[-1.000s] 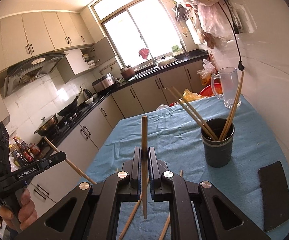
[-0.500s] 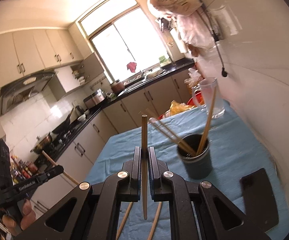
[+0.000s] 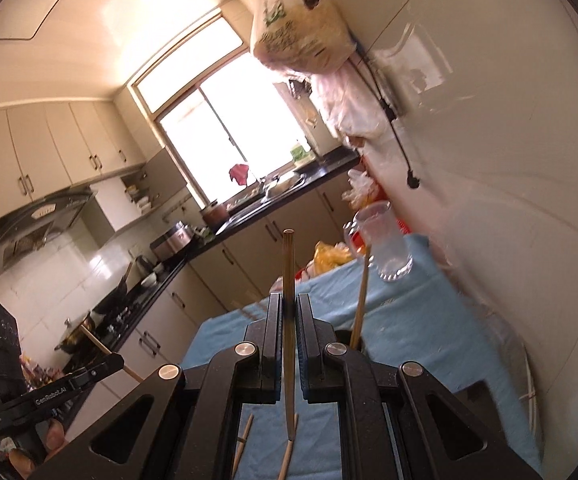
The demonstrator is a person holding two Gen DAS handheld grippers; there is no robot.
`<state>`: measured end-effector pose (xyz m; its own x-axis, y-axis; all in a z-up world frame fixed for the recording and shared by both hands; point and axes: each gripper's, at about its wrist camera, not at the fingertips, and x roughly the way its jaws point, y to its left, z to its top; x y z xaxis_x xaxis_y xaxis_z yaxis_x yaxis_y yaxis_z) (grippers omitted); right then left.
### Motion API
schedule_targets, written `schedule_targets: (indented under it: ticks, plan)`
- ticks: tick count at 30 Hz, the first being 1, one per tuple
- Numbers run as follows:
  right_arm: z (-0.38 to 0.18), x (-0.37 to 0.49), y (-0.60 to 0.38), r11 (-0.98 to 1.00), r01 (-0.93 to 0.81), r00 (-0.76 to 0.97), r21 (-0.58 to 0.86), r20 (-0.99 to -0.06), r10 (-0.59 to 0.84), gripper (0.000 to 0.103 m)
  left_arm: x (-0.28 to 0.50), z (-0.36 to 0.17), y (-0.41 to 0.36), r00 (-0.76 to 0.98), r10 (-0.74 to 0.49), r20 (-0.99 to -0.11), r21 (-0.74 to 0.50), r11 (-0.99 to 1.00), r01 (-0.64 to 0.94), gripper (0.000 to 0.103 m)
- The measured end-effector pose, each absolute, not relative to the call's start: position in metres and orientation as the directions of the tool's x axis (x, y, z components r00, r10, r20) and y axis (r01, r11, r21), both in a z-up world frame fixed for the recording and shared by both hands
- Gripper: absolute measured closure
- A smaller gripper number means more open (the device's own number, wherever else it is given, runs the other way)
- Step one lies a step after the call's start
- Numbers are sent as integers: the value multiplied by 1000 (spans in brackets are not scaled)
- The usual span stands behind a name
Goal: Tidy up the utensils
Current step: 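Lift the left tool's chopstick upright over the black holder while the right tool carries its own, then lower the left tool's chopstick into the holder and open while the right tool releases its own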
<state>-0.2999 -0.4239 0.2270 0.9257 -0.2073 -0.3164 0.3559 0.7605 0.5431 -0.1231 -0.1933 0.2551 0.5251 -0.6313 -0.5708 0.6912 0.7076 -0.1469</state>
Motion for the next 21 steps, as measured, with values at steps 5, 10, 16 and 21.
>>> schedule_targets:
  ticks: [5,10,16,21]
  plan:
    - [241,-299,-445,755,367,925,544,-297,-235,96,-121,275,-221,512,-664,-545,-161,682,713,97]
    - [254,-295,-460,753,374,925,542,-276,-261,96,-115,294,-250,504,-697,-510,-178,659,731,97]
    - [255,-280,-478,752,405,913,520,-282,-296,96,-100,282,-286,465,-708,-531,-214,643,735,97]
    - [238,-261,-490,742,426,900,517,-325,-291,96,-88,256,-305,442,-691,-572,-217,647,731,97]
